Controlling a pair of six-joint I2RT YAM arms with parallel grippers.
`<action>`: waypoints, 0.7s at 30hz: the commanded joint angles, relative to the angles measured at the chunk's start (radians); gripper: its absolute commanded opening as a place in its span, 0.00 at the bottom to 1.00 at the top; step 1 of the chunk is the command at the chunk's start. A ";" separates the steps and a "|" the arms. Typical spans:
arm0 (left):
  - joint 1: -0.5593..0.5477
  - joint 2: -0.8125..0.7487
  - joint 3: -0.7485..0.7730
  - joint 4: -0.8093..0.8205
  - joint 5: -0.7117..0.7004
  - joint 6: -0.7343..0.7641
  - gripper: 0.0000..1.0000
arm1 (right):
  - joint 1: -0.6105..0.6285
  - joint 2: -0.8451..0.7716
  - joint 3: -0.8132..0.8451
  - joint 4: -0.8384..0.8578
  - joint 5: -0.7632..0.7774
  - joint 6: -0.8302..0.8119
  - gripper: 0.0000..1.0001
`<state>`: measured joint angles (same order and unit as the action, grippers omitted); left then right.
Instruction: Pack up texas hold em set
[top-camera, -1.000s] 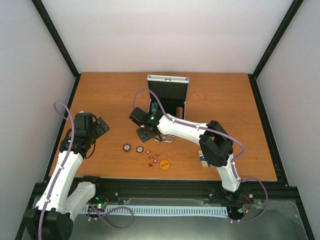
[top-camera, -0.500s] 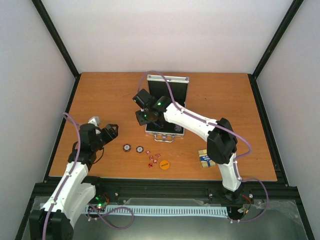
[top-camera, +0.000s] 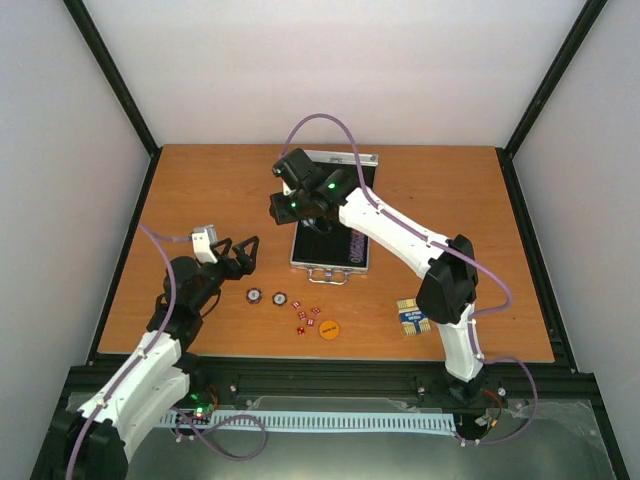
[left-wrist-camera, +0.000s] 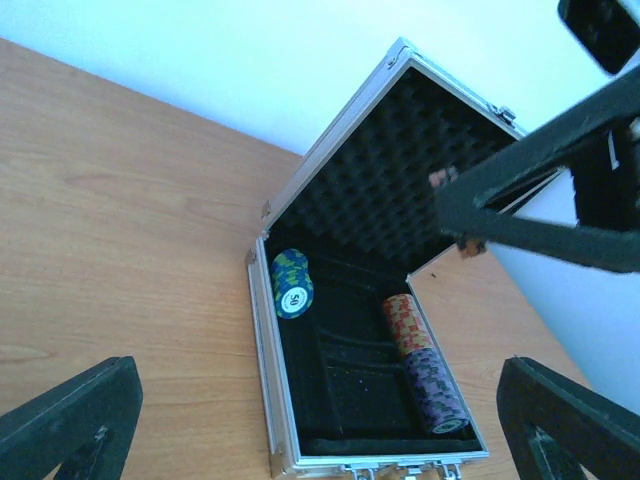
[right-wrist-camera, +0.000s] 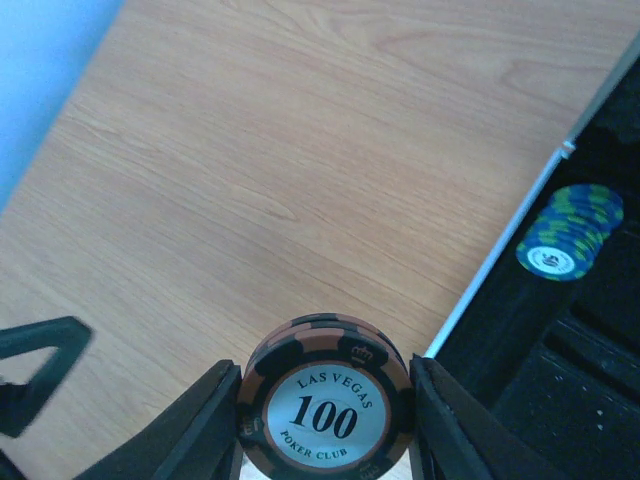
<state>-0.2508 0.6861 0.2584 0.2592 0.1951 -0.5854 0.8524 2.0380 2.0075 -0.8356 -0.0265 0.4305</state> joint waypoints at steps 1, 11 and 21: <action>-0.036 0.054 -0.006 0.178 -0.030 0.099 1.00 | -0.009 0.026 0.057 -0.009 -0.052 0.006 0.14; -0.178 0.190 0.021 0.381 -0.160 0.227 1.00 | -0.010 0.041 0.082 0.004 -0.126 0.022 0.14; -0.258 0.396 0.056 0.583 -0.274 0.262 1.00 | -0.012 0.039 0.084 0.003 -0.148 0.015 0.14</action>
<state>-0.4870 1.0325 0.2626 0.6868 -0.0147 -0.3603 0.8501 2.0701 2.0602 -0.8349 -0.1524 0.4423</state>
